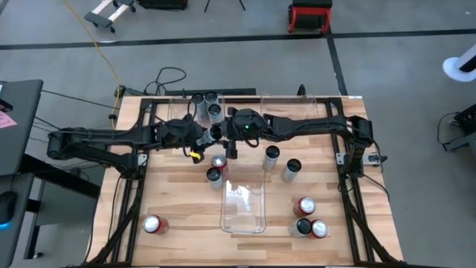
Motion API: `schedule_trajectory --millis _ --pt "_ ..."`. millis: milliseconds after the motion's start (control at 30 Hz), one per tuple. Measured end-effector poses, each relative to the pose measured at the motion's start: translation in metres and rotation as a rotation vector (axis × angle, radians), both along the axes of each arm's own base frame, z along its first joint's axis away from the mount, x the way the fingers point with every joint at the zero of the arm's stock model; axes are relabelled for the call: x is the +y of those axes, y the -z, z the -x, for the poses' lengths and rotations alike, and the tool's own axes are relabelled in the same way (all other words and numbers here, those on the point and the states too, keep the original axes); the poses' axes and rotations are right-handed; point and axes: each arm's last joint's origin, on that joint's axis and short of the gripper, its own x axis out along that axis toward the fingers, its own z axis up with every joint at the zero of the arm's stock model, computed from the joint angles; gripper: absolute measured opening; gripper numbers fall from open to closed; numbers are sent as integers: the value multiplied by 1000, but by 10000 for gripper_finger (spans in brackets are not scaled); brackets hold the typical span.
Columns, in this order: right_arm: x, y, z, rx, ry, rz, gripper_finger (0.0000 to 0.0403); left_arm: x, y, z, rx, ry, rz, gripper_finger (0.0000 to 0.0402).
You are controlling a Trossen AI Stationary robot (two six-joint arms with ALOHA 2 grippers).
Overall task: Sort soda cans
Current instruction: Put the white-blue soda can into the top left transparent bin
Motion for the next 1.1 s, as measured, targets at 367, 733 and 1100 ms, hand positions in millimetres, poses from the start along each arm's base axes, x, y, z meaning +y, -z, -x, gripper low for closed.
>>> schedule_trajectory --millis 367,733,1100 --pt "-5 -20 11 -42 -14 -128 300 4 -11 -4 -113 -88 -54 246" --pt "-14 -52 43 -30 -1 -184 306 11 -16 -1 -146 -225 -102 246" --pt "-3 -53 64 1 -2 -179 306 23 0 32 -417 -370 -124 246"
